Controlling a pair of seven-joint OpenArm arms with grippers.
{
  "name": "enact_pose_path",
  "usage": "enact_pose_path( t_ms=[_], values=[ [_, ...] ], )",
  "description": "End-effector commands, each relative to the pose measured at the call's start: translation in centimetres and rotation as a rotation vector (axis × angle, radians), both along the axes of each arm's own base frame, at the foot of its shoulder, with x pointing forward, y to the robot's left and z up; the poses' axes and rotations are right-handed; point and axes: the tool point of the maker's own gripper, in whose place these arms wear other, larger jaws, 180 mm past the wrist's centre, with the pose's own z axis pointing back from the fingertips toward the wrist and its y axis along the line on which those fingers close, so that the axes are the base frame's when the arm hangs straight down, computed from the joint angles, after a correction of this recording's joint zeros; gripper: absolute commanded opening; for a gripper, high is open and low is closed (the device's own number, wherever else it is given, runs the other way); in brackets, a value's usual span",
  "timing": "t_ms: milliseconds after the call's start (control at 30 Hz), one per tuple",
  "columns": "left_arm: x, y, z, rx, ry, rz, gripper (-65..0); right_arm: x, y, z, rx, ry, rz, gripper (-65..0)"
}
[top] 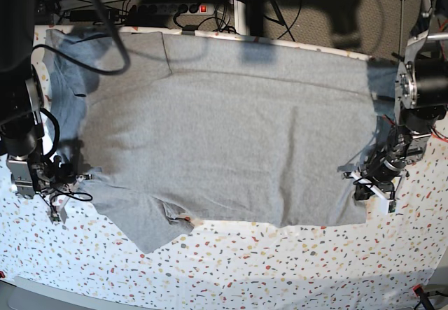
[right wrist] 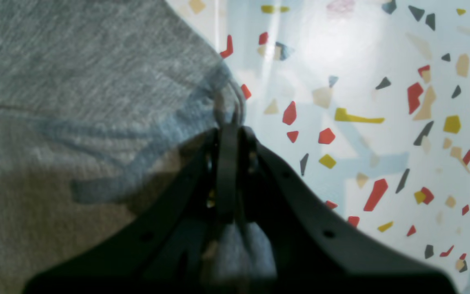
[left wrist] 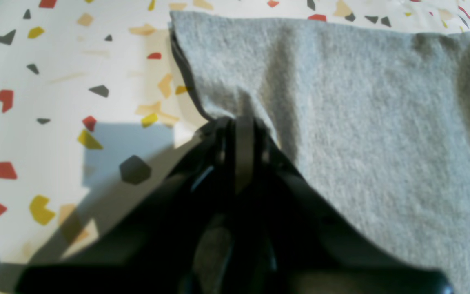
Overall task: Fold the T-shirt properly
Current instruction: 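Grasp the hem corners with both grippers, then lift the hem and fold it over toward the shoulder edge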
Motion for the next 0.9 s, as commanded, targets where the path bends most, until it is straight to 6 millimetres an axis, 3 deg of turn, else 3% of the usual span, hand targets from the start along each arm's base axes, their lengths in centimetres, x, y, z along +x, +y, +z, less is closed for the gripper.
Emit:
enact_pose_path(
  t_ms=[0,233,400,500,700,867],
  values=[
    [0.4,-0.3,0.4,0.006,0.005,-0.023,-65.0,1.4,-0.8,1.9,-0.013,-0.063,-0.008,-65.0],
    [1.3,-0.1,1.7,-0.02,-0.063,0.006,-65.0,3.8,-0.4,3.9,-0.008,-0.21,0.021,-65.0],
    [3.6,0.3,4.7,-0.062,-0.136,0.049,-65.0,5.0,-0.4,5.7,-0.022,-0.215,0.032,-65.0],
    [5.1,0.0,6.2,-0.048,-0.116,0.028,-65.0,5.6,1.4,6.6,0.011,-0.196,0.142,-65.0],
    [6.9,-0.3,8.6,-0.032,-0.097,0.0,-65.0,5.4,1.2,6.7,0.022,-0.181,0.147,-65.0],
    [6.8,-1.0,8.8,-0.052,-0.097,-0.031,-65.0,5.1,1.2,7.8,0.102,-0.201,0.17,-65.0]
  ],
)
